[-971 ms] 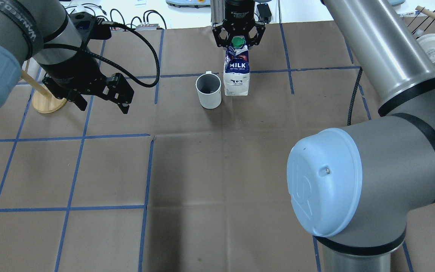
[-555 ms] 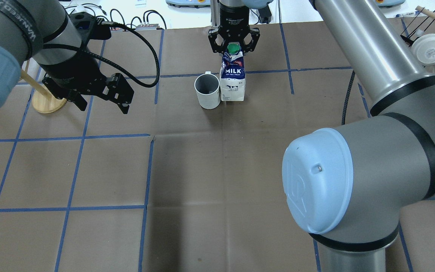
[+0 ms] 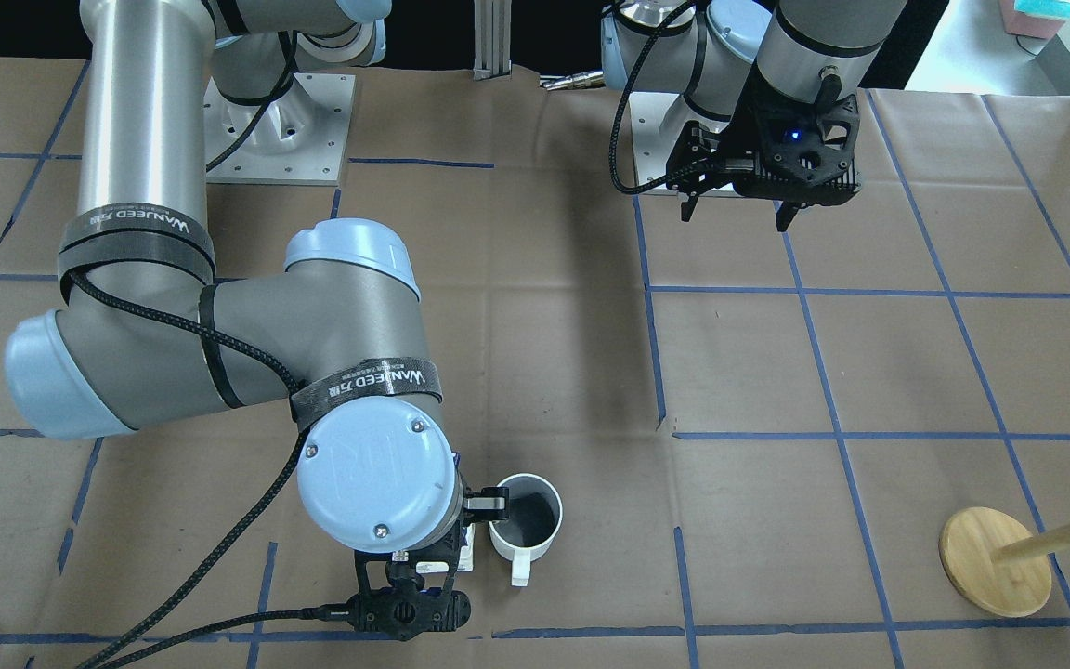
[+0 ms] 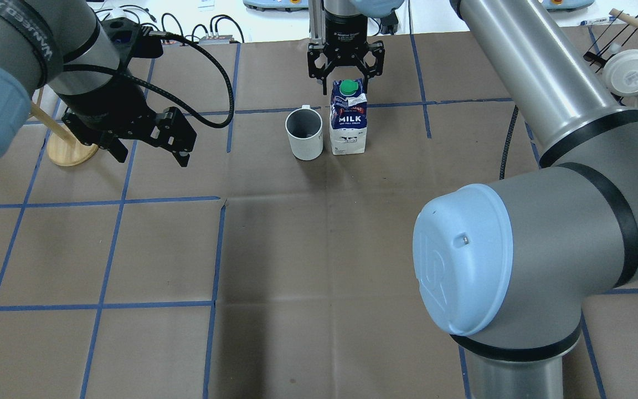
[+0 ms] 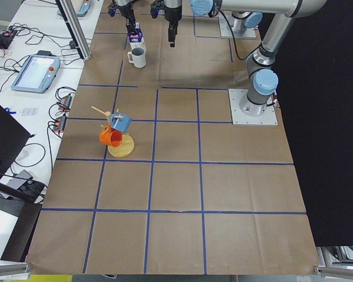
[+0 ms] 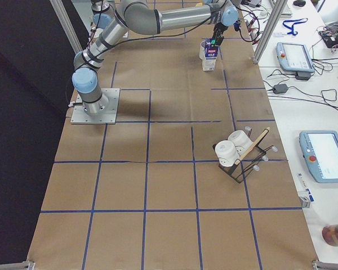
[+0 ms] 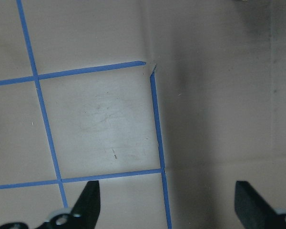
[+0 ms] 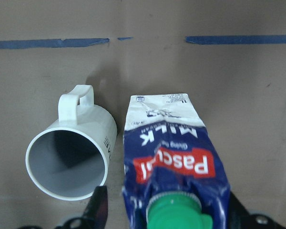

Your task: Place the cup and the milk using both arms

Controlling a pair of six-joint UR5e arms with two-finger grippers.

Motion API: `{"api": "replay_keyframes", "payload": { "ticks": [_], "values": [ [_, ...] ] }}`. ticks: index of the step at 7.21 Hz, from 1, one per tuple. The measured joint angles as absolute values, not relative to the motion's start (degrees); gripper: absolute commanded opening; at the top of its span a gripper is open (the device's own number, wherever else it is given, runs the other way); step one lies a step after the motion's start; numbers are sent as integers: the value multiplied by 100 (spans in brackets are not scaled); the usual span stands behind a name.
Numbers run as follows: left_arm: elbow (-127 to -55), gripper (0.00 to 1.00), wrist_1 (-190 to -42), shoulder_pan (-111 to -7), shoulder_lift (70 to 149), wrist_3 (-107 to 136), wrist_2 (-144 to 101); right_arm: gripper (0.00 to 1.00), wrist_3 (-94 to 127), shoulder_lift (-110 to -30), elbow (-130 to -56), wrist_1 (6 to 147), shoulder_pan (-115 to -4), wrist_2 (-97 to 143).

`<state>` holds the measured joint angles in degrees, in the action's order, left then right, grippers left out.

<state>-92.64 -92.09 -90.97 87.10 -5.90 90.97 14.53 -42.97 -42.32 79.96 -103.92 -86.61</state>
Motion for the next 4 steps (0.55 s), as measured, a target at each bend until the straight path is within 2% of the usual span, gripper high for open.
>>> {"api": "replay_keyframes", "payload": {
  "ticks": [4],
  "values": [
    [-9264, 100, -9211, -9097, 8709, -589, 9097, 96, 1243, -4851, -4253, 7681, -10239, -8697]
  ]
}}
